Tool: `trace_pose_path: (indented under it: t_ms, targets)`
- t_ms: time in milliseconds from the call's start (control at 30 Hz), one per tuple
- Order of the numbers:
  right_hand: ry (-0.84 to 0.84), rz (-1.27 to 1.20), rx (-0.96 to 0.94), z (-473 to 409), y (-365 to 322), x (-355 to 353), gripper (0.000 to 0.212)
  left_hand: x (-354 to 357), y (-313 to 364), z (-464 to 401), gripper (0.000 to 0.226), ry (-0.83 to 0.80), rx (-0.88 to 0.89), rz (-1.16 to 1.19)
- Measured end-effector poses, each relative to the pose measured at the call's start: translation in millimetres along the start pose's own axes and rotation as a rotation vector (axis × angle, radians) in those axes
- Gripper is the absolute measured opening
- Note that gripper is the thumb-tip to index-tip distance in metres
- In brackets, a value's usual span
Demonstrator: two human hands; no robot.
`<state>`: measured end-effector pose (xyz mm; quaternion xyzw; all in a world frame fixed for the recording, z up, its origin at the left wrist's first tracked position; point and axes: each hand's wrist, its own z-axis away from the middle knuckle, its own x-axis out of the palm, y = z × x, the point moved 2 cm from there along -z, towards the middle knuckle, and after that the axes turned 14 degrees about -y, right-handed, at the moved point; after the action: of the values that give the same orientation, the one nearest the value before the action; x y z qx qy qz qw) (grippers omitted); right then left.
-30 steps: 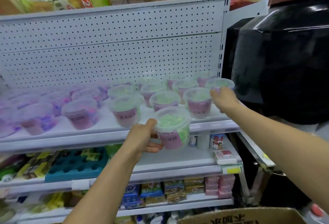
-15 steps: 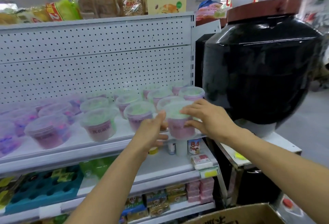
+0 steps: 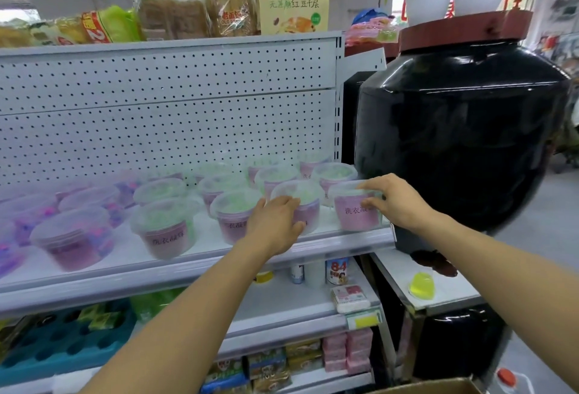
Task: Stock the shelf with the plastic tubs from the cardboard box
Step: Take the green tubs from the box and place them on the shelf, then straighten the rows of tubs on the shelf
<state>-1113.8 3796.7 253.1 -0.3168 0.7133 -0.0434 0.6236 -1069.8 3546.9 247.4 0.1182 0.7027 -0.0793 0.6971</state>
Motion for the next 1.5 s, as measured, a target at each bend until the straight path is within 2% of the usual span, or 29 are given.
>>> trace_pose_path:
  t_ms: [133, 300, 500, 600, 733, 933, 1067, 1300, 1500]
  targets:
    - [-0.032, -0.037, 0.006, -12.4, 2.7, 1.9, 0.038, -1.4, 2.0, -3.0, 0.052, 0.067, -0.002, -0.026]
    - [-0.07, -0.01, 0.029, -21.3, 6.4, 4.1, 0.038, -1.5, 4.1, -6.1, 0.051, 0.081, -0.023, 0.077]
    - [-0.168, 0.179, 0.029, -15.4, 10.5, 4.7, 0.045, -2.8, 2.7, -8.3, 0.049, 0.108, 0.007, 0.038]
    - [-0.128, 0.351, 0.044, -23.4, 0.2, -5.5, 0.052, -10.0, -3.7, -12.8, 0.045, 0.104, 0.054, 0.016]
    - [-0.028, 0.251, -0.045, -54.1, -11.7, -20.6, 0.034, -28.5, -25.3, -30.0, 0.044, 0.039, 0.085, 0.224]
    - [-0.11, 0.146, -0.063, -141.2, -15.4, -18.7, 0.045, -62.0, -97.8, -90.3, 0.038, 0.039, -0.026, 0.329]
    - [-0.18, 0.114, -0.037, -198.9, -4.4, -0.8, 0.044, -64.9, -138.4, -136.6, 0.027, -0.024, -0.165, 0.425]
    - [-0.373, 0.058, 0.173, -239.6, 14.1, 25.2, 0.059, -49.8, -151.8, -184.5, 0.042, -0.126, -0.232, 0.465]
    - [-0.39, 0.046, 0.17, -247.1, 15.7, 37.0, 0.062, -42.7, -139.7, -196.5, 0.053, -0.132, -0.178, 0.468]
